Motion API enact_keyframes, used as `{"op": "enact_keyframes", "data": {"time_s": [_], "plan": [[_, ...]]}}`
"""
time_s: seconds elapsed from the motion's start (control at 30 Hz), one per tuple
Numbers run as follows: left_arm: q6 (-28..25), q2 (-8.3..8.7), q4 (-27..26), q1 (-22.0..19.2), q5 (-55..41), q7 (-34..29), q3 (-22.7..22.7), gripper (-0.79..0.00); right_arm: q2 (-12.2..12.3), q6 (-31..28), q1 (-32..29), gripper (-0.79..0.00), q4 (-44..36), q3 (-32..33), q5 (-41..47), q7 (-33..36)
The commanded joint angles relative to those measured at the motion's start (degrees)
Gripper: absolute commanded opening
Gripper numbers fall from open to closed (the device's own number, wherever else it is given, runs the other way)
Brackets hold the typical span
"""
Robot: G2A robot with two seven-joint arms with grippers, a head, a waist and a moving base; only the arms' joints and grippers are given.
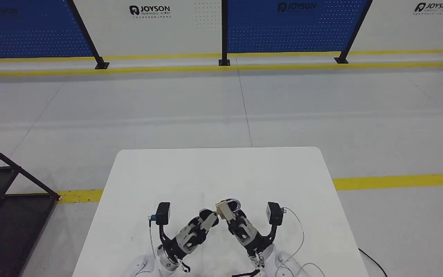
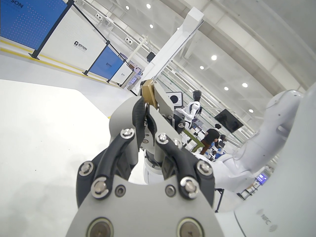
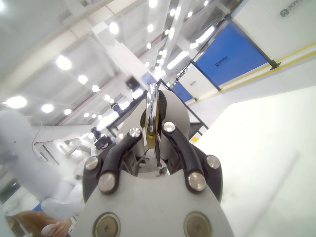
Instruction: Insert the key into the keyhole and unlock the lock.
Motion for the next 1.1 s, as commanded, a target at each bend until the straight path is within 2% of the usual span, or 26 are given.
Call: {"op": "enact_keyframes", "data": {"time_s": [0.0, 0.2, 0.53, 0.8, 1.07], "plan": [[0.09, 0.00, -0.03, 0.00, 0.24, 0.14, -0.01, -0.785, 0.02, 0.06, 0.04, -0.785, 0.01, -0.05, 0.00, 0.08], [2.41, -0.16, -0.93, 0.46, 4.87, 3.15, -0.83, -0.785, 0.08, 0.11, 0.06, -0.785, -0.01, -0.13, 0.01, 0.04], [8.75, -0.93, -1.98, 1.77, 19.96, 16.27, -0.44, -0.785, 0.23, 0.42, -0.01, -0.785, -0.12, -0.24, 0.07, 0.28], [17.58, -1.26, -1.79, 2.50, 33.57, 27.72, -0.02, -0.785, 0.31, 0.90, -0.03, -0.785, -0.22, -0.37, 0.10, 0.39], [25.37, -1.20, -1.10, 2.52, 42.73, 33.07, 0.08, -0.785, 0.39, 1.19, 0.02, -0.785, -0.29, -0.52, 0.23, 0.55]]}}
